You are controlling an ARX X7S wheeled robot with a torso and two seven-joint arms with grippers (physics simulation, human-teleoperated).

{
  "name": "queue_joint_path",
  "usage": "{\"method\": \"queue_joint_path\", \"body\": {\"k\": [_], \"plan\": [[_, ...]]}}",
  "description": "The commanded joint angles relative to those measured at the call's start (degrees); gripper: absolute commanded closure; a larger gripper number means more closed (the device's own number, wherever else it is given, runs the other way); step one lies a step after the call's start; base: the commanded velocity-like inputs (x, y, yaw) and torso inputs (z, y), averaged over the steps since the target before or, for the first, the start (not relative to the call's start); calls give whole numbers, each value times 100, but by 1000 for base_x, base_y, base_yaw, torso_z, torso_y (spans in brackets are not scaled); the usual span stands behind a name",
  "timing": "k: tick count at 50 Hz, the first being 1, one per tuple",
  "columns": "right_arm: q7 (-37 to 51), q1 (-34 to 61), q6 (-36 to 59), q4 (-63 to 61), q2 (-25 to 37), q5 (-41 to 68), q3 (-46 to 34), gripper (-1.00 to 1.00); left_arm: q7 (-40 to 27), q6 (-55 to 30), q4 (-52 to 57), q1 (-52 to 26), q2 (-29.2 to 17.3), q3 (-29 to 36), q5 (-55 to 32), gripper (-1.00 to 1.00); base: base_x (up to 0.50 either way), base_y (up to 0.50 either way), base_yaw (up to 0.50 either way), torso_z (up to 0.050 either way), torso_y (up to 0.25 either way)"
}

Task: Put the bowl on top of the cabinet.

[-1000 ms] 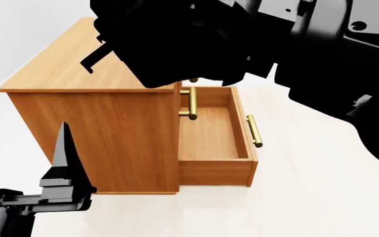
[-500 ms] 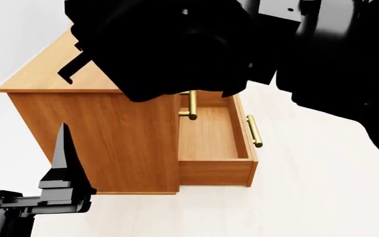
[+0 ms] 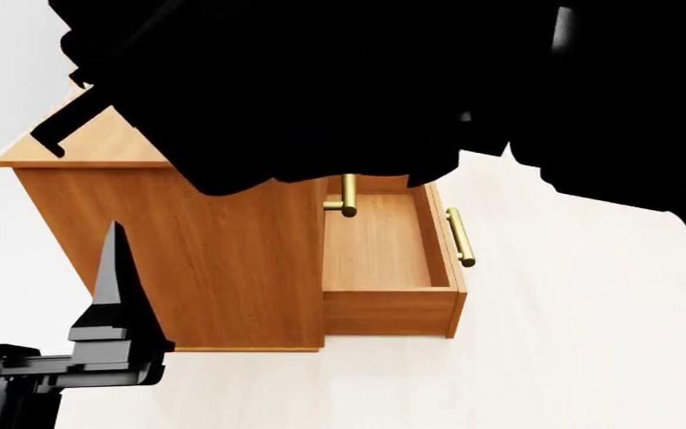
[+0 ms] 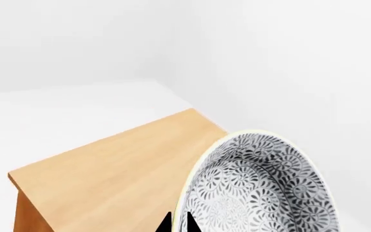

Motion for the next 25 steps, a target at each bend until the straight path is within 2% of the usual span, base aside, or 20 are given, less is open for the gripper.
{"method": "queue_joint_path", "body": {"k": [1,25], "plan": [[-198,-31,-311,-42,0,-69,13,100,-29,48,0,18,-33,21,12,-100,0,0,0,0,0],[-460,-1072,-278,94,0,-1028,37,100,-47,163,-58,44,-54,71,65,-100,0,0,0,0,0]]}}
